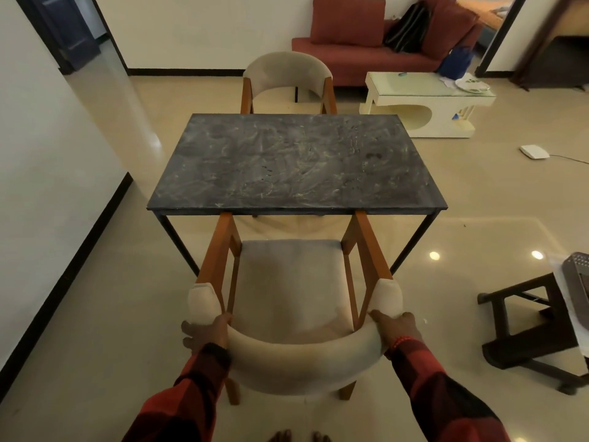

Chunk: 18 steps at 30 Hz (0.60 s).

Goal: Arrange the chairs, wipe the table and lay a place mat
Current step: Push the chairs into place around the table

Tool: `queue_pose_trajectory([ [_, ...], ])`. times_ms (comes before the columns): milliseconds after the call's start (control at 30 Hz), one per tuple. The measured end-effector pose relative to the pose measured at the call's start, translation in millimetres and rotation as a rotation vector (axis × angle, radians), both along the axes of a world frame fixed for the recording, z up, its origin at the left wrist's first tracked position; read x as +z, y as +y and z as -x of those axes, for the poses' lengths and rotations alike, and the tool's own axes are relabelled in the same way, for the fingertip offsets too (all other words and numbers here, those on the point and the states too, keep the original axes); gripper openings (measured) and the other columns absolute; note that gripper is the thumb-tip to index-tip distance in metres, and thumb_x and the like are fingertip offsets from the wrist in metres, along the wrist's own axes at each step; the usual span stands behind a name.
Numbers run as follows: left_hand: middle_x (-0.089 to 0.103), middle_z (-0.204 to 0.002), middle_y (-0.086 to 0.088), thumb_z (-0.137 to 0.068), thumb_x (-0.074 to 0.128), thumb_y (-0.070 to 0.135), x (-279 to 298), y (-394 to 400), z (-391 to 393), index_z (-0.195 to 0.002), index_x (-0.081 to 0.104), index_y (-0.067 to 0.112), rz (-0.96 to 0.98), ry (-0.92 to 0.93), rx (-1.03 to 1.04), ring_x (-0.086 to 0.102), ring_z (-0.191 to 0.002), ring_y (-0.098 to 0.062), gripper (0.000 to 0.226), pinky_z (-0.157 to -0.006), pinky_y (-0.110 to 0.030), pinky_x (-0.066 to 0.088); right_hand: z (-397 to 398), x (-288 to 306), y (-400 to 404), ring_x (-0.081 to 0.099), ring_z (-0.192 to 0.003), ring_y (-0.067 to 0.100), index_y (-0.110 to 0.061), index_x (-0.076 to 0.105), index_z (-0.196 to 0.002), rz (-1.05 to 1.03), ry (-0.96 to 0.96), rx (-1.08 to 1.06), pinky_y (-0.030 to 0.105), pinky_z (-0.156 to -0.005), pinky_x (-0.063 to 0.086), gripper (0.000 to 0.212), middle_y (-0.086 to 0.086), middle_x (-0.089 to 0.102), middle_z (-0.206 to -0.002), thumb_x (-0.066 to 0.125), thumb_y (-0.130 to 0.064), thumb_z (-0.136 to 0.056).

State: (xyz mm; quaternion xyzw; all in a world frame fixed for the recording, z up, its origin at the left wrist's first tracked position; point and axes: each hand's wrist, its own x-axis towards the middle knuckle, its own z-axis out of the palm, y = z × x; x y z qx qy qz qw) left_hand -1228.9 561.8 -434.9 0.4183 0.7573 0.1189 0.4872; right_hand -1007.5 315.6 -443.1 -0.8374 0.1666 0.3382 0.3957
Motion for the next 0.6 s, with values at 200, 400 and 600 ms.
queue_pose_trajectory([
  [200,0.004,-0.166,-0.013,-0.071,0.088,0.014,-19.8,-15.1,6.2,-0.157,0.005,0.043,-0.144,0.055,-0.289,0.029,-0.142,-0.052,0.123,-0.103,-0.067,0.043,24.9,-2.2,13.6,0.06,-0.1,0.045,-0.041,0.001,-0.15,-0.059,0.016,-0.075,0.068,-0.087,0.054,0.1,0.017,0.055,-0.122,0.075,-0.037,-0.083],
  [400,0.006,-0.164,-0.016,-0.076,0.081,0.009,-22.5,-10.1,3.8,-0.157,0.0,0.04,-0.132,0.133,-0.36,0.03,-0.139,-0.051,0.118,-0.106,-0.064,0.04,16.0,-19.0,18.6,0.061,-0.105,0.05,-0.041,0.004,-0.147,0.075,-0.042,-0.03,0.069,-0.086,0.054,0.09,0.021,0.056,-0.127,0.068,-0.043,-0.085],
  [600,0.005,-0.163,-0.016,-0.073,0.084,0.014,-19.2,-0.5,2.2,-0.156,-0.006,0.042,-0.123,0.165,-0.401,0.031,-0.139,-0.051,0.125,-0.104,-0.066,0.042,14.3,-27.3,23.1,0.06,-0.109,0.049,-0.043,0.003,-0.146,0.058,-0.042,-0.029,0.07,-0.088,0.052,0.09,0.02,0.054,-0.13,0.069,-0.044,-0.085],
])
